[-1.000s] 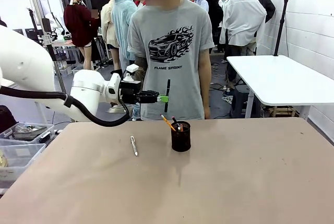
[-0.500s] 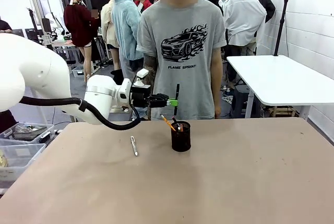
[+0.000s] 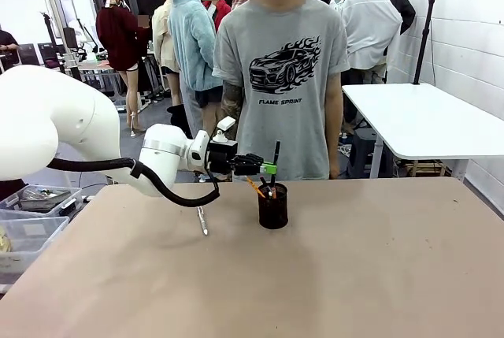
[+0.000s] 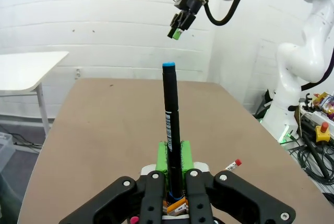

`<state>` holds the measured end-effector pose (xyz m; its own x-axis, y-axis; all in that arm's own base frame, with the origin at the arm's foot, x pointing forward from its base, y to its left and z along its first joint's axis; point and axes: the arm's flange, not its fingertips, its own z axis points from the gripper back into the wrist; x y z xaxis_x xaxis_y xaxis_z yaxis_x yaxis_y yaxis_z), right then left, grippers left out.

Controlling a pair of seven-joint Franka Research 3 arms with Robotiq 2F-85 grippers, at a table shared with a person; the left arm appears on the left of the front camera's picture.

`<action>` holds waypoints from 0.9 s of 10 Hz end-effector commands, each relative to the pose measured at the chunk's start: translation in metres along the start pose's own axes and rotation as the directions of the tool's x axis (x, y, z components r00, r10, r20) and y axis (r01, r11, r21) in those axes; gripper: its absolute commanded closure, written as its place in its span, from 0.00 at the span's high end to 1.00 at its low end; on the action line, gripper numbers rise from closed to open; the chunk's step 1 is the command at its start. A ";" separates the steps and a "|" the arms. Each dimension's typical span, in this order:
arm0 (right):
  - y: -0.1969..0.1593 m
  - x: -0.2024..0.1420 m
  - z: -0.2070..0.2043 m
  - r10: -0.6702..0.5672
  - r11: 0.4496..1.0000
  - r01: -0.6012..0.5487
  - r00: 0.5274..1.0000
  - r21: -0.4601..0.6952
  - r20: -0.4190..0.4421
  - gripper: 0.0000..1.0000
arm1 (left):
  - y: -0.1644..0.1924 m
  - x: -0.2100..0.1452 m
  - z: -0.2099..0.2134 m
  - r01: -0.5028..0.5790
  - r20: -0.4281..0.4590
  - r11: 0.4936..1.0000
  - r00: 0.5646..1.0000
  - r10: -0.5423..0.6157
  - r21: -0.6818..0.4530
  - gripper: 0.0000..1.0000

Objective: Place the pens into the pen holder.
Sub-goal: Pick up a writing instrument from the table and place it into the Pen holder.

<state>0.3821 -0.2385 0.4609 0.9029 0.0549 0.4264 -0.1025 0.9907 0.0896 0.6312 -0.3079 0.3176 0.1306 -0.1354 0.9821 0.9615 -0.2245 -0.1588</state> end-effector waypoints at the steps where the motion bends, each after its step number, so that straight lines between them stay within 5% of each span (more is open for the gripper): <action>1: -0.001 0.000 -0.001 0.003 1.000 -0.003 1.000 -0.018 0.001 0.60 | 0.012 0.003 -0.003 -0.009 -0.037 1.000 0.999 0.009 -0.008 0.00; 7: -0.001 0.000 -0.001 0.003 1.000 -0.003 1.000 -0.018 0.001 0.60 | 0.018 0.002 -0.009 -0.016 -0.062 1.000 0.998 0.014 -0.024 0.00; 9: -0.001 0.000 -0.001 0.003 1.000 -0.003 1.000 -0.018 0.001 0.60 | 0.015 0.006 -0.009 -0.011 -0.068 0.999 0.998 0.008 -0.037 0.32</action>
<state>0.3821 -0.2385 0.4609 0.9029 0.0549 0.4264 -0.1025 0.9907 0.0896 0.6411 -0.3191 0.3147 0.1203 -0.1828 0.9758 0.9537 -0.2516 -0.1647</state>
